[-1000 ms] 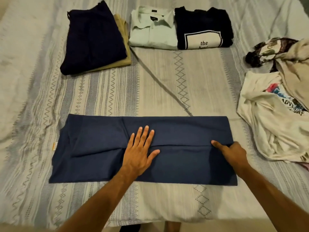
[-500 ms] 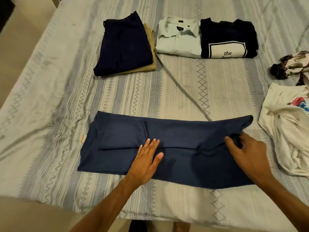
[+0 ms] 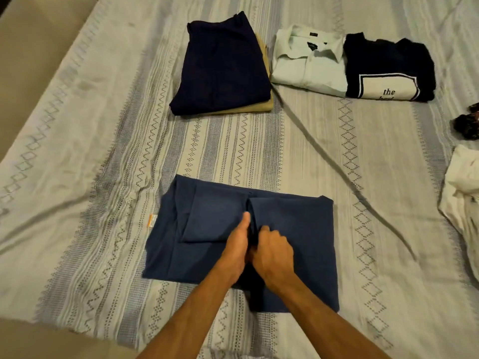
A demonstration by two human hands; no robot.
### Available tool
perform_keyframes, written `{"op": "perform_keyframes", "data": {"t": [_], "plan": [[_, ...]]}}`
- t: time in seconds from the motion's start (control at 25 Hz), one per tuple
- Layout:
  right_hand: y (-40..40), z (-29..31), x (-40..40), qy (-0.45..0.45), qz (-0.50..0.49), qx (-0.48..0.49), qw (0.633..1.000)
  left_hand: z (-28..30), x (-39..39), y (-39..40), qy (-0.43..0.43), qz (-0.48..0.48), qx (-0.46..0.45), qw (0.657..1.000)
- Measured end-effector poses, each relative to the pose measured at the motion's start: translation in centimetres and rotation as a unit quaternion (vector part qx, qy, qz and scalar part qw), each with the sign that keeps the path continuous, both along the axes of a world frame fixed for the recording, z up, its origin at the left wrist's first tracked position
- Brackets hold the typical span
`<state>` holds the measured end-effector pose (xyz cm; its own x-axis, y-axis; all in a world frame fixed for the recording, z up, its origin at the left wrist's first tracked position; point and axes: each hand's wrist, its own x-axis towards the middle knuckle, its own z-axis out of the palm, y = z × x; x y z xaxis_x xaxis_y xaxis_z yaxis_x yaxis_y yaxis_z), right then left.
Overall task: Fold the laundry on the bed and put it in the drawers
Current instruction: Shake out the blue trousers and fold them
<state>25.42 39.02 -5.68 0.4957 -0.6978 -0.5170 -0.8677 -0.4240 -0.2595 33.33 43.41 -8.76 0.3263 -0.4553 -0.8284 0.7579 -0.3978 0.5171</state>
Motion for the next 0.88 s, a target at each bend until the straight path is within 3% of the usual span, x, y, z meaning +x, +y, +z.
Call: {"op": "perform_keyframes", "data": {"t": [0.08,0.24,0.32,0.44,0.64,0.76,0.88], "plan": [[-0.1,-0.3,-0.7,-0.027,-0.011,-0.015,0.999,-0.3,0.4,-0.8,-0.091,-0.102,0.007,0.991],[-0.5,-0.8,-0.9,-0.050,-0.022,-0.062,0.997,-0.2,2.2,-3.5,-0.288,-0.281,0.015,0.915],[-0.5,-0.9,0.1,-0.035,-0.047,-0.082,0.995,-0.7,4.1,-4.2,-0.256,-0.298,0.001,0.920],[-0.2,-0.5,0.7,-0.030,-0.054,-0.070,0.996,0.0,5.2,-3.8,-0.127,-0.285,-0.025,0.950],[-2.0,1.6,-1.3,-0.103,-0.062,-0.080,0.990,3.5,4.8,-5.2,-0.119,-0.296,-0.153,0.935],[-3.2,1.2,-2.0,-0.158,-0.081,-0.040,0.983,2.7,5.3,-6.3,-0.147,-0.319,-0.109,0.930],[-3.3,-0.7,-2.6,-0.160,-0.084,0.059,0.982,0.3,6.1,-5.0,-0.116,-0.258,-0.020,0.959]]}}
